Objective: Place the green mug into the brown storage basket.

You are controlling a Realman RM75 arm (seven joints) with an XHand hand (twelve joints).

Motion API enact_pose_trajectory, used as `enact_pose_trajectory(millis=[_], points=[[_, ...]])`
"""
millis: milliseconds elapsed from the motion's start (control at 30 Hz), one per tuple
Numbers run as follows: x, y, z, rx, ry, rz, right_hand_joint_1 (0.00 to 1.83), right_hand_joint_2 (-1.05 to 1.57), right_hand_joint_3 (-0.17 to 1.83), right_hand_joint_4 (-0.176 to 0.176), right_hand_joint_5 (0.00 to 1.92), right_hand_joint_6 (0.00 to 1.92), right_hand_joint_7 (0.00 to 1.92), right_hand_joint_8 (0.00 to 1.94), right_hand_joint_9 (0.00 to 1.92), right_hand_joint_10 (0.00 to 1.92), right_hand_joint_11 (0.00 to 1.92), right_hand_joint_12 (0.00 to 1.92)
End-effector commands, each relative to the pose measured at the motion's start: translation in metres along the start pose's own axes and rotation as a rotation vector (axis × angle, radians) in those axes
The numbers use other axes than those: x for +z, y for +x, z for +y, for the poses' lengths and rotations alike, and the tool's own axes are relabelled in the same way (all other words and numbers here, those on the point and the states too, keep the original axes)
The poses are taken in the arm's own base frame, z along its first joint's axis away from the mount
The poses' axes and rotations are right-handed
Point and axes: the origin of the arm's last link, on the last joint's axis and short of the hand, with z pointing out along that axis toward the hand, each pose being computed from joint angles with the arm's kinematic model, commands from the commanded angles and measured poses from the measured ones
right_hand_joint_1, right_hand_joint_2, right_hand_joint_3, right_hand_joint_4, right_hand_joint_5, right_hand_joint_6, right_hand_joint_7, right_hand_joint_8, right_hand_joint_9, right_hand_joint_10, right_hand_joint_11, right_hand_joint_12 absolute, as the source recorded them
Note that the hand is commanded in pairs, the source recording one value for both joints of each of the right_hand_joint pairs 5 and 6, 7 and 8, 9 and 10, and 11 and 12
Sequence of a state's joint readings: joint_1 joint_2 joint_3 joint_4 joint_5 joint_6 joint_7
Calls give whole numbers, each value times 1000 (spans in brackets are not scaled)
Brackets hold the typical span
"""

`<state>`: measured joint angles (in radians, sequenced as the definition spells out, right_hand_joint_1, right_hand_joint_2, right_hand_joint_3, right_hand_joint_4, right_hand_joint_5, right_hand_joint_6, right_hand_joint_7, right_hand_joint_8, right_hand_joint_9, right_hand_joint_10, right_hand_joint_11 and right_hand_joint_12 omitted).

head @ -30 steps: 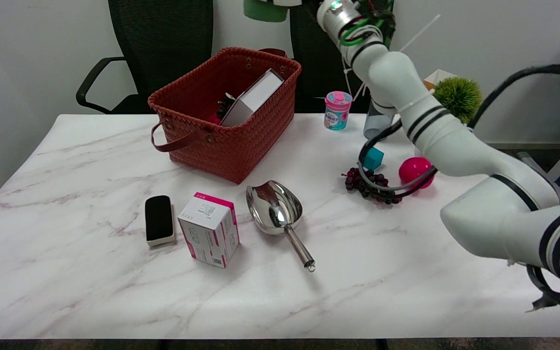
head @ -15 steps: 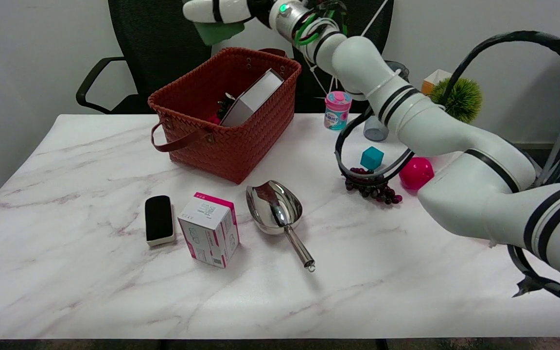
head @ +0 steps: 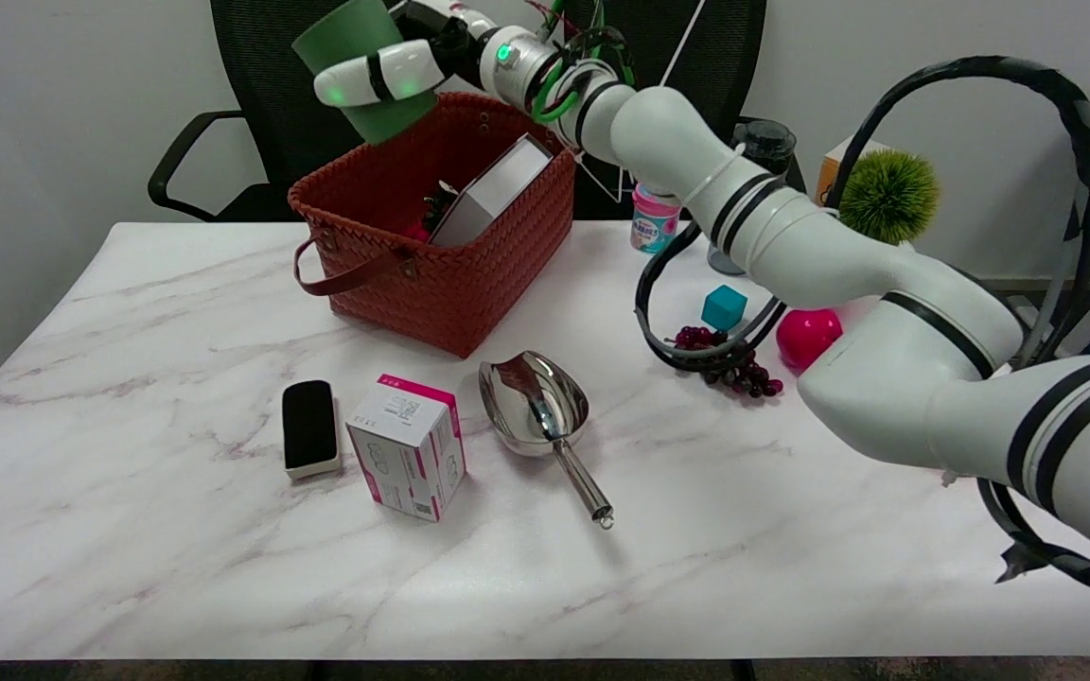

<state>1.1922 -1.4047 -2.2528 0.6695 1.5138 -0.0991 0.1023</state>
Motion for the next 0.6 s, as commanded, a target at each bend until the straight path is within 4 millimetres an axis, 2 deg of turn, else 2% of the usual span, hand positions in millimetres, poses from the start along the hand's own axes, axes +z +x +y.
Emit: enact_pose_trajectory(millis=[33, 133, 267, 433, 600], points=[[2, -34, 49, -144, -164, -84, 1094, 1120, 621, 0, 1191, 1191, 1420, 1420, 1408, 1408, 1092, 1092], [3, -33, 62, -196, -212, -66, 1108, 1084, 639, 0, 1175, 1175, 1415, 1415, 1395, 1395, 1085, 1085], [0, -32, 70, -210, -226, -43, 1113, 1054, 651, 0, 1164, 1164, 1407, 1407, 1386, 1386, 1070, 1070], [-2, -39, 76, -205, -233, -46, 1114, 1045, 659, 0, 1165, 1165, 1403, 1403, 1387, 1387, 1066, 1066], [-1, -44, 72, -201, -221, -49, 1110, 1041, 668, 0, 1170, 1170, 1402, 1402, 1389, 1389, 1070, 1070]])
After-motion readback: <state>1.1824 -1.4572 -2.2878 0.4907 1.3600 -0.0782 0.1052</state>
